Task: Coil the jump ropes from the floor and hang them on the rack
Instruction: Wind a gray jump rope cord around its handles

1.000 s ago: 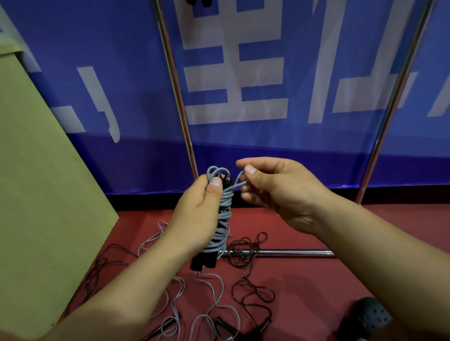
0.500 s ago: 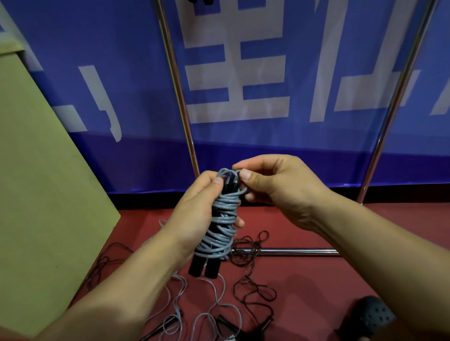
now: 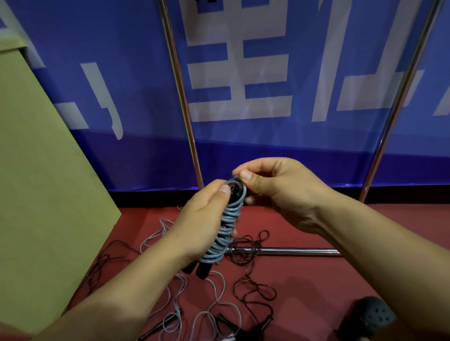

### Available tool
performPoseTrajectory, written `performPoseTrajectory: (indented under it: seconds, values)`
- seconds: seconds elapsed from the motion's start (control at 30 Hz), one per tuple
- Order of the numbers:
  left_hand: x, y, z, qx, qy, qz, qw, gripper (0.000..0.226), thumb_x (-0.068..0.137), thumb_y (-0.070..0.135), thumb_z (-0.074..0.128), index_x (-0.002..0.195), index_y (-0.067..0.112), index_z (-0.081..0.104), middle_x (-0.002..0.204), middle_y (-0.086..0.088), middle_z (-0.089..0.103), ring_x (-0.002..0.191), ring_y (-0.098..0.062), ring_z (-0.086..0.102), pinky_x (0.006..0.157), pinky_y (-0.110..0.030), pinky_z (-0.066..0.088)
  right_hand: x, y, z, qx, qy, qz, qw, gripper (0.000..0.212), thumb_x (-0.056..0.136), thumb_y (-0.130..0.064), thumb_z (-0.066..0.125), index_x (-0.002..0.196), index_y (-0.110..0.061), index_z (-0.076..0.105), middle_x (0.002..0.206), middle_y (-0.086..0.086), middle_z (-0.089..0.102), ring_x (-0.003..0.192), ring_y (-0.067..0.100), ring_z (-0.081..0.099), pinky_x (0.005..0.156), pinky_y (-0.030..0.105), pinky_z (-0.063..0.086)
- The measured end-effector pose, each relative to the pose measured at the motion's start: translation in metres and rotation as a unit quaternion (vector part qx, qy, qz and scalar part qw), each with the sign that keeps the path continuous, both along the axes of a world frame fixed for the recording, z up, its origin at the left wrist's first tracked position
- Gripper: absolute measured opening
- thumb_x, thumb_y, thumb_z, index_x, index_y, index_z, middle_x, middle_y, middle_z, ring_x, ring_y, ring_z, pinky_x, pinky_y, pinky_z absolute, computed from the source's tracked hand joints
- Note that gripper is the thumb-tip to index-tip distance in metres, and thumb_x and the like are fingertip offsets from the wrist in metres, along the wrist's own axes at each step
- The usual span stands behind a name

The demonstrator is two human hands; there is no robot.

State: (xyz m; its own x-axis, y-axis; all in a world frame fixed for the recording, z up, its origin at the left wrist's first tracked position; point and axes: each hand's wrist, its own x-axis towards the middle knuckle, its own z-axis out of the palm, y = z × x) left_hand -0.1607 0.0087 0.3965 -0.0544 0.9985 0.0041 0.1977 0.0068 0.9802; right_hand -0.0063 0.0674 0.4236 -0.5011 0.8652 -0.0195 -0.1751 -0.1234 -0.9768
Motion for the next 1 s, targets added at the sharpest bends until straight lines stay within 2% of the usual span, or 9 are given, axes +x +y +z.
performPoseTrajectory:
  seconds: [0.13,0.23,0.3,0.37,0.47,0.63,0.83,0.93,1.0]
  values:
    - [0.002,0.001,-0.004,0.018,0.050,0.013,0.999,0.025,0.106,0.032,0.039,0.099,0.028,0.063,0.075,-0.004,0.064,0.064,-0.020,0.064,0.064,-0.040,0.053,0.001,0.003,0.000,-0.010,-0.027,-0.004,1.000,0.015,0.095,-0.001,0.057,0.089,-0.004,0.070,0.075,0.007,0.070,0.061,0.011,0.065,0.060,0.020,0.056]
    - [0.001,0.001,-0.004,0.040,0.106,0.016,0.993,0.027,0.102,0.043,0.038,0.100,0.032,0.063,0.084,0.001,0.069,0.079,-0.020,0.066,0.081,-0.046,0.053,0.004,0.005,0.001,-0.024,-0.039,0.006,0.999,0.017,0.096,0.002,0.053,0.090,-0.003,0.069,0.075,0.007,0.069,0.063,0.011,0.065,0.060,0.021,0.056]
    - [0.004,0.000,-0.004,0.045,0.151,0.016,0.987,0.030,0.105,0.041,0.036,0.104,0.028,0.063,0.095,0.001,0.070,0.093,-0.018,0.064,0.090,-0.042,0.049,0.006,0.005,0.002,-0.028,-0.041,0.013,0.999,0.019,0.097,0.003,0.051,0.091,-0.003,0.068,0.074,0.007,0.068,0.063,0.011,0.064,0.060,0.021,0.056]
    - [0.006,0.000,-0.003,0.050,0.176,0.018,0.983,0.029,0.107,0.035,0.034,0.107,0.025,0.062,0.098,0.001,0.069,0.097,-0.017,0.062,0.092,-0.040,0.047,0.007,0.005,0.004,-0.031,-0.037,0.017,0.999,0.020,0.098,0.003,0.049,0.090,-0.004,0.067,0.073,0.007,0.066,0.062,0.011,0.062,0.060,0.021,0.055]
    - [0.007,0.000,-0.002,0.065,0.163,0.022,0.984,0.029,0.107,0.035,0.034,0.112,0.026,0.062,0.103,0.004,0.069,0.102,-0.014,0.062,0.095,-0.038,0.047,0.010,0.006,0.007,-0.046,-0.026,0.037,0.998,0.022,0.099,0.002,0.047,0.090,-0.007,0.065,0.071,0.004,0.065,0.062,0.011,0.060,0.060,0.021,0.054]
    - [0.006,-0.001,0.000,0.088,0.141,0.028,0.986,0.024,0.106,0.036,0.035,0.108,0.029,0.058,0.099,0.010,0.065,0.094,-0.003,0.059,0.087,-0.027,0.046,0.010,0.005,0.006,-0.010,-0.075,0.069,0.995,0.023,0.100,-0.001,0.047,0.090,-0.006,0.067,0.073,0.005,0.064,0.063,0.010,0.059,0.059,0.021,0.052]
    - [0.003,0.000,-0.002,0.096,0.111,0.033,0.989,0.027,0.104,0.045,0.036,0.101,0.029,0.057,0.089,0.008,0.065,0.085,-0.009,0.059,0.084,-0.036,0.048,0.009,0.004,0.002,0.042,-0.081,0.048,0.995,0.019,0.099,-0.002,0.051,0.089,-0.006,0.067,0.075,0.004,0.066,0.064,0.009,0.061,0.059,0.021,0.053]
    - [0.005,0.002,-0.003,0.059,0.056,0.023,0.996,0.030,0.096,0.054,0.036,0.094,0.033,0.058,0.079,0.006,0.064,0.079,-0.017,0.062,0.079,-0.048,0.052,0.008,0.004,0.001,0.068,-0.084,0.056,0.993,0.024,0.100,-0.003,0.050,0.083,-0.011,0.065,0.073,0.000,0.065,0.063,0.008,0.057,0.059,0.021,0.050]
    - [0.006,0.002,-0.002,0.030,0.025,0.012,0.999,0.031,0.103,0.049,0.035,0.096,0.028,0.057,0.077,-0.001,0.064,0.072,-0.021,0.063,0.074,-0.048,0.054,0.008,0.003,-0.001,0.084,-0.083,0.058,0.991,0.026,0.100,-0.003,0.049,0.082,-0.013,0.064,0.071,-0.003,0.063,0.061,0.006,0.054,0.058,0.021,0.048]
